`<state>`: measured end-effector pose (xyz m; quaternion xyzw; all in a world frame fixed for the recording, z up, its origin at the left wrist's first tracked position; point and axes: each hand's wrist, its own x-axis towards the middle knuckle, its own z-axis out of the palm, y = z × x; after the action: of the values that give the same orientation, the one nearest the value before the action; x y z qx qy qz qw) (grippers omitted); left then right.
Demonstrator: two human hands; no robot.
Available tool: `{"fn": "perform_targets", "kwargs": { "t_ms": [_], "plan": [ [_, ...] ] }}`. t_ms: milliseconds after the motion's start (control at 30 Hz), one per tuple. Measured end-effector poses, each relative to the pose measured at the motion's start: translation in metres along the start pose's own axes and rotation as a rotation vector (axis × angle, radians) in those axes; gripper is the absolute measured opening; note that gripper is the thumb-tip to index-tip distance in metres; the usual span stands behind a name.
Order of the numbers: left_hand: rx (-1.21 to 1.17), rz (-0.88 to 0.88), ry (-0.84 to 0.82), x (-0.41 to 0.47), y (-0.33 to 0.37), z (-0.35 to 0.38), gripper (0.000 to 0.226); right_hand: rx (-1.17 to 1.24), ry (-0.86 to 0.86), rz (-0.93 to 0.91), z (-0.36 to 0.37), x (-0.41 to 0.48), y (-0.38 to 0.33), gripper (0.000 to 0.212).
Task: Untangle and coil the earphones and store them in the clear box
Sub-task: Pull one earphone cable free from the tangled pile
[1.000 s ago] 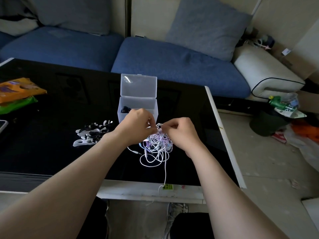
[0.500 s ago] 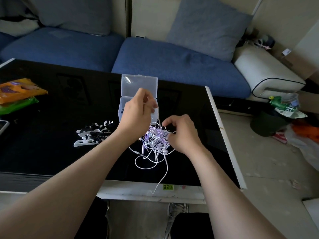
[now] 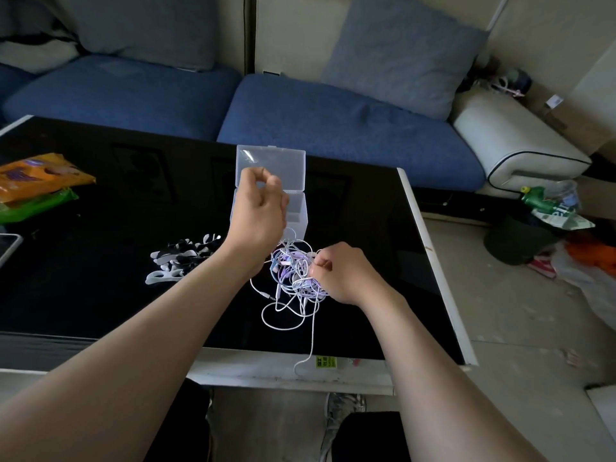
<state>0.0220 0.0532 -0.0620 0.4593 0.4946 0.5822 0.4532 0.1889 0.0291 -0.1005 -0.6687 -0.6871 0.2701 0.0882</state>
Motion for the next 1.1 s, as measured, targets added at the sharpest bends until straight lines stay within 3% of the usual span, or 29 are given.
{"fn": "perform_targets", "kwargs": {
  "t_ms": [100, 233, 300, 367, 533, 700, 767, 833, 900, 1033, 1100],
  "plan": [
    [0.312, 0.047, -0.052, 0.001, -0.005, -0.003, 0.012, 0.038, 0.073, -0.004, -0.001, 0.001, 0.002, 0.032],
    [0.887, 0.242, -0.389, -0.002, -0.015, -0.010, 0.016, 0.145, 0.218, -0.048, -0.003, 0.004, 0.001, 0.020],
    [0.988, 0.236, -0.497, -0.002, -0.021, -0.011, 0.015, 0.143, 0.228, -0.077, -0.002, 0.004, 0.001, 0.015],
    [0.983, 0.228, -0.454, -0.001, -0.024, -0.011, 0.012, 0.140, 0.227, -0.094, -0.001, 0.004, 0.000, 0.017],
    [0.738, 0.224, -0.282, -0.006, -0.014, 0.000, 0.014, 0.131, 0.225, -0.088, -0.002, 0.005, 0.004, 0.026],
    [-0.172, -0.063, -0.240, -0.008, 0.008, 0.005, 0.011, 0.062, 0.071, -0.021, 0.000, 0.004, 0.008, 0.022],
    [-0.304, -0.094, -0.150, -0.007, 0.015, 0.003, 0.009, 0.055, 0.037, -0.013, -0.001, 0.003, 0.012, 0.020],
    [-0.196, -0.088, -0.033, -0.002, 0.013, 0.000, 0.011, 0.018, 0.023, 0.001, -0.001, 0.003, 0.015, 0.022],
    [0.055, -0.033, 0.009, 0.002, 0.009, -0.004, 0.012, 0.010, 0.062, 0.019, -0.002, 0.005, 0.017, 0.020],
    [0.737, 0.115, -0.243, -0.005, -0.006, -0.010, 0.012, 0.225, 0.190, 0.008, -0.007, 0.004, 0.014, 0.016],
    [0.930, 0.127, -0.385, -0.007, -0.015, -0.011, 0.013, 0.322, 0.224, -0.038, -0.009, 0.002, 0.011, 0.015]
  ]
}}
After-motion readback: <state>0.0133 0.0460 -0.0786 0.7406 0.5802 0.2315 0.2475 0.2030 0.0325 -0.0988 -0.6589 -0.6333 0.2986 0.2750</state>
